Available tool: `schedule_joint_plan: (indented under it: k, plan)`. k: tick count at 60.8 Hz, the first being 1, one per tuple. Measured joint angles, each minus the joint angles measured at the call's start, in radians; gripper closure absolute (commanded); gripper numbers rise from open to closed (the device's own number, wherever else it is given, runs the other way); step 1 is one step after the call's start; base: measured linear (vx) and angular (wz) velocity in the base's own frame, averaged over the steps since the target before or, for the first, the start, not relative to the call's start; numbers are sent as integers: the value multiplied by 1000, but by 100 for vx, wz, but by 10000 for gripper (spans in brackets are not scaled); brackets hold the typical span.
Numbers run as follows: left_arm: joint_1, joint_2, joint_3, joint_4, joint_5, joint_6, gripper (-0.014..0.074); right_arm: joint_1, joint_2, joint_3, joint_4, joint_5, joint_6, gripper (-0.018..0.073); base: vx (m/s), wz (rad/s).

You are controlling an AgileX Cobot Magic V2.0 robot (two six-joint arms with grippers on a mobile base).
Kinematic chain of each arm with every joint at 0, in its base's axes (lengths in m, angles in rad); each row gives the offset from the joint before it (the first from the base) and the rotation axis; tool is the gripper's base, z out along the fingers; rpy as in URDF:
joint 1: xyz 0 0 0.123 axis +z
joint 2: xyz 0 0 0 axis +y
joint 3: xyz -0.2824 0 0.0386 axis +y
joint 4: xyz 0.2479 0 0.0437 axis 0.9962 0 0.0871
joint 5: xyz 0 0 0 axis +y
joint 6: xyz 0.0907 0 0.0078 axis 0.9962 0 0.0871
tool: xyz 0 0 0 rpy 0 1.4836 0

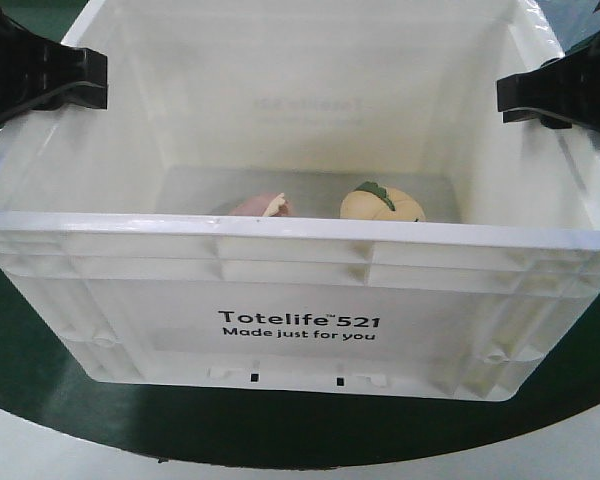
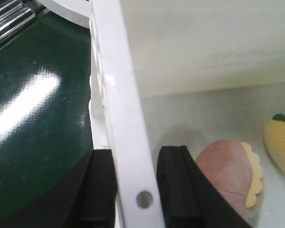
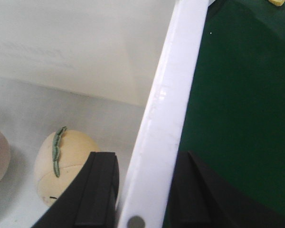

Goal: Place moving items into box and shelve
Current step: 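Lift the crate with both grippers while the base drives away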

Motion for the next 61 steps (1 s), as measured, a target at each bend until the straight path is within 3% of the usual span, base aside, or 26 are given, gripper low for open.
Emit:
schedule_joint_plan:
  k: [61]
  plan:
    - [-1, -25, 0, -4, 6, 0, 603, 0, -32, -1, 4, -1, 4, 564, 0, 0]
